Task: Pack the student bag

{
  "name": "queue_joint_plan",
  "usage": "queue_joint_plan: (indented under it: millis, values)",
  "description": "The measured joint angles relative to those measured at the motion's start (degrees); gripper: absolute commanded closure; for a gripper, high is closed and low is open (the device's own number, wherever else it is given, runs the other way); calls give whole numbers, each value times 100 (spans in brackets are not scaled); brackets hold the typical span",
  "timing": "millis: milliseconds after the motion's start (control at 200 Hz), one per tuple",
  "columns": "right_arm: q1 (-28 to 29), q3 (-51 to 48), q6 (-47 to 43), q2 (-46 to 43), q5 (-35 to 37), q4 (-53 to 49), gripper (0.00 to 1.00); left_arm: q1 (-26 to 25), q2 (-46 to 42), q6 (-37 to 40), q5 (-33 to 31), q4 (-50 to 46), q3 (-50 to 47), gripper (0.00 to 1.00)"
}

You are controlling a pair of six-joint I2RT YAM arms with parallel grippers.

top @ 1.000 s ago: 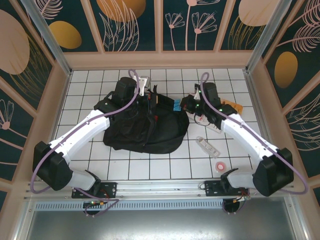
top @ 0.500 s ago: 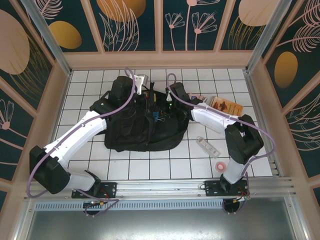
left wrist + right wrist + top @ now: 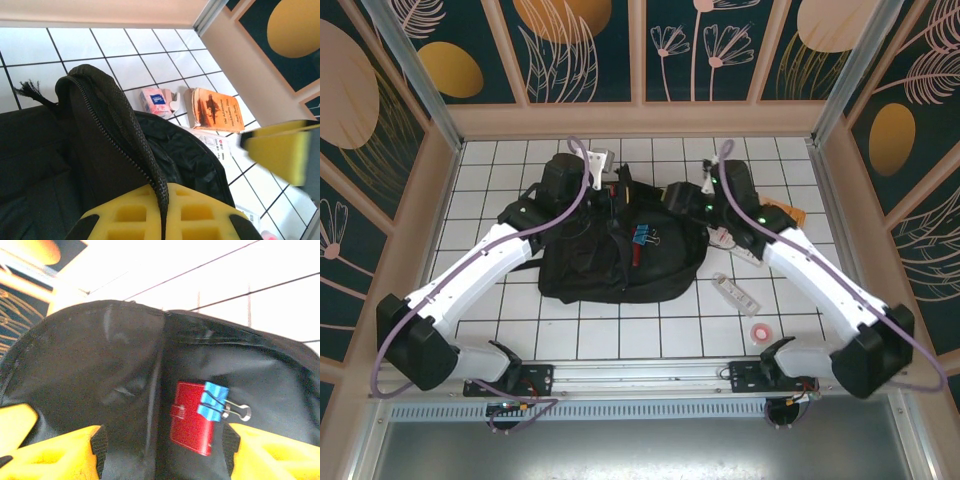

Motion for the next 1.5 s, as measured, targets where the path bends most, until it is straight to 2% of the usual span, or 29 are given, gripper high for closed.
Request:
queue_joint_plan:
  millis: [135,345,410,530,631,826,1001,1281,1501]
  values:
    - [-55,-380,76,-299,420,-826,29,0,76,7,-348,-4,-22,100]
    - [-55,-1228,404,-551,1003,-2063,18,-4,7,-15,-1294,-160,-57,100]
    - [-55,-1401,498,-553,1207,-2376,7,-2,-68,-15,-1502,-221,-85,100]
    - [-179,-1574,638,-461,1541,-2750,1,7,-216,-13,-1733,-269,-138,100]
    - [-455,-1814,699,-435,1567,-2761,1,24,-350,-11,-1873,-267,-254,100]
    - [-1412,-2455,540,-437,1200,-2511,1,90,-557,-9,-1847,-258,-457,100]
    - [-1628,-2785,544,-424,704,-2013,1,90,-564,11,-1589,-140,-496,100]
    - [-1585,-3008,555,-411,557,-1659,1,96,-566,13,-1285,-42,-573,100]
    - [-616,-3060,741,-544,348,-1425,1,98,-566,33,-1150,-33,-579,100]
